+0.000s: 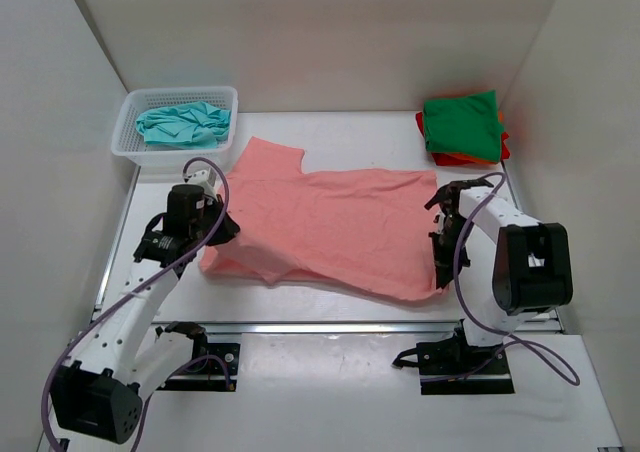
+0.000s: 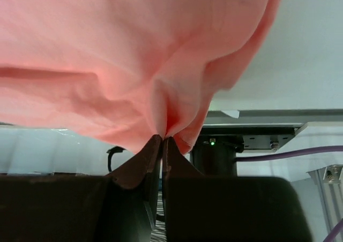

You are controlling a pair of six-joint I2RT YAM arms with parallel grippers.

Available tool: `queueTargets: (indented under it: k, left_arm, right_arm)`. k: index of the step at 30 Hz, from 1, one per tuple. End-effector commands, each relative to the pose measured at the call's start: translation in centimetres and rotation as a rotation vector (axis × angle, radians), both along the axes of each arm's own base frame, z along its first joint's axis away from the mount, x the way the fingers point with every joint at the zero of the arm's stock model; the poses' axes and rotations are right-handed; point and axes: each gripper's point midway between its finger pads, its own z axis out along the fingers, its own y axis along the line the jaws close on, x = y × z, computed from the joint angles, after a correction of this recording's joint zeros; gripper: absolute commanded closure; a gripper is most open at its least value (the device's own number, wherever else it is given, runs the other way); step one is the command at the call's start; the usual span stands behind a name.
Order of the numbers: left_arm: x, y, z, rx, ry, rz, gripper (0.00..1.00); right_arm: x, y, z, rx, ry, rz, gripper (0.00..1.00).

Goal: Fold and stack the t-shirts
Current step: Fold the flattened tshirt in 1/3 of the way

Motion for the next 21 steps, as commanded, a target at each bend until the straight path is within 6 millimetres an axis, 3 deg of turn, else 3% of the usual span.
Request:
queueTargets:
  k: [1,15,21]
  left_arm:
    - [2.8,0.4,2.6,0.013,-0.106,0.023,1.00]
    - [5.5,1.0,0.9,0.065,-0.077,0.037,1.00]
    - [6.6,1.5,1.1,0.102,-0.081,0.042,1.00]
  right_arm:
    - [2.5,-0.7,0.7,-0.014,-0.058,0.012,1.00]
    - [6.4,-1.5,-0.2,0.001,-0.159,-0.051,1.00]
    - [8.1,-1.8,-0.6,0.033,-0.192,-0.104,1.00]
